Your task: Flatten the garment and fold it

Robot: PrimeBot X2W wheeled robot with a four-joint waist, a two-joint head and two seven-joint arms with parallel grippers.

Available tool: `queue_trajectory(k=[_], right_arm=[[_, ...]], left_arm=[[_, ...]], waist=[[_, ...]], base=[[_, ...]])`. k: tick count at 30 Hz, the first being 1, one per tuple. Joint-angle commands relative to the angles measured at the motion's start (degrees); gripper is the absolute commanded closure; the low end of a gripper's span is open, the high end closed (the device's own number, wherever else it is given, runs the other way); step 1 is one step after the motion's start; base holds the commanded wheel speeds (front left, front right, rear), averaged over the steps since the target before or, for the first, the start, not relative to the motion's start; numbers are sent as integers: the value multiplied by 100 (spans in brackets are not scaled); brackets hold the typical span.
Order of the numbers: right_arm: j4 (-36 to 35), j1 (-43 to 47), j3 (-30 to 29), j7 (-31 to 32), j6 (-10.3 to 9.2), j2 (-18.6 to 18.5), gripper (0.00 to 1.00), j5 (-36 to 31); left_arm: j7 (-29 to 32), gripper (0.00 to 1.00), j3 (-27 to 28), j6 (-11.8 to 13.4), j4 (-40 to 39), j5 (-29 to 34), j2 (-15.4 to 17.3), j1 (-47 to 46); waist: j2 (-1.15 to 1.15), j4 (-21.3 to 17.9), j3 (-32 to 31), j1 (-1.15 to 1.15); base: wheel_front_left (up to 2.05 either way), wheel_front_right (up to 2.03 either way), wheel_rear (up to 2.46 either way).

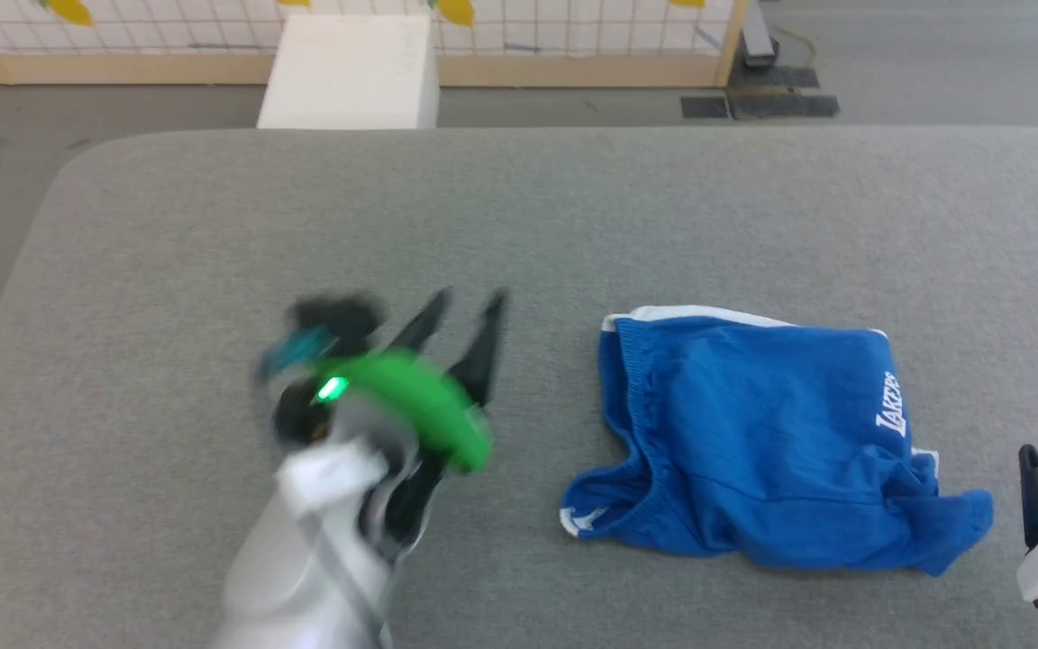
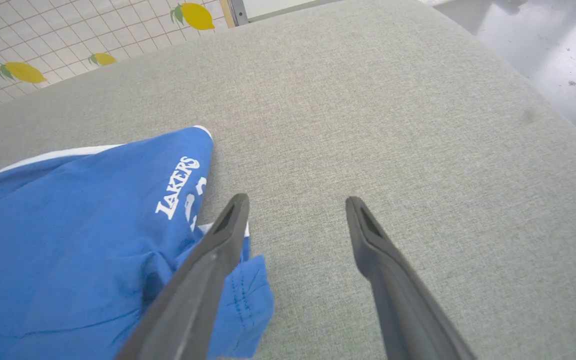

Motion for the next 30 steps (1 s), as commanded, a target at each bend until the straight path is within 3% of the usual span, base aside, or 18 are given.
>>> queue_trajectory(k=[1,7,11,20,27,28,29,30], right_arm=[[19,-117,-11,-58,-8,2,0,-9],[185,-314,136,-227,-8,2,0,167],[400,-394,268,-426,-8,2,0,375],[847,-512,506,-888,-8,3,0,561],[1042,-587,545,-1071,-8,3,0,579],[1056,-607,555,-1086,-8,3,0,577],[1070,-631,571,-1102,-8,3,0,572],[1081,-647,587,-1110,-8,3,0,571]], left_arm=[[212,0,-164,92,103,-60,-12,-324],[1731,0,-1090,510,804,-218,-12,-1739],[2357,0,-1571,477,1258,111,5,-2400],[2968,0,-1958,493,2078,466,189,-2893],[3162,0,-2128,265,2448,404,193,-2832],[3109,38,-2123,226,2442,377,185,-2825],[2991,100,-2108,192,2427,355,179,-2823],[2941,100,-2110,161,2438,343,178,-2821]], waist=[[0,-146,146,0],[0,-569,648,0],[0,-854,959,0],[0,-1231,1380,0],[0,-1206,1466,0],[0,-1199,1472,0],[0,-1191,1476,0],[0,-1180,1475,0]], base=[[0,0,0],[0,0,0],[0,0,0],[0,0,0],[0,0,0],[0,0,0],[0,0,0],[0,0,0]])
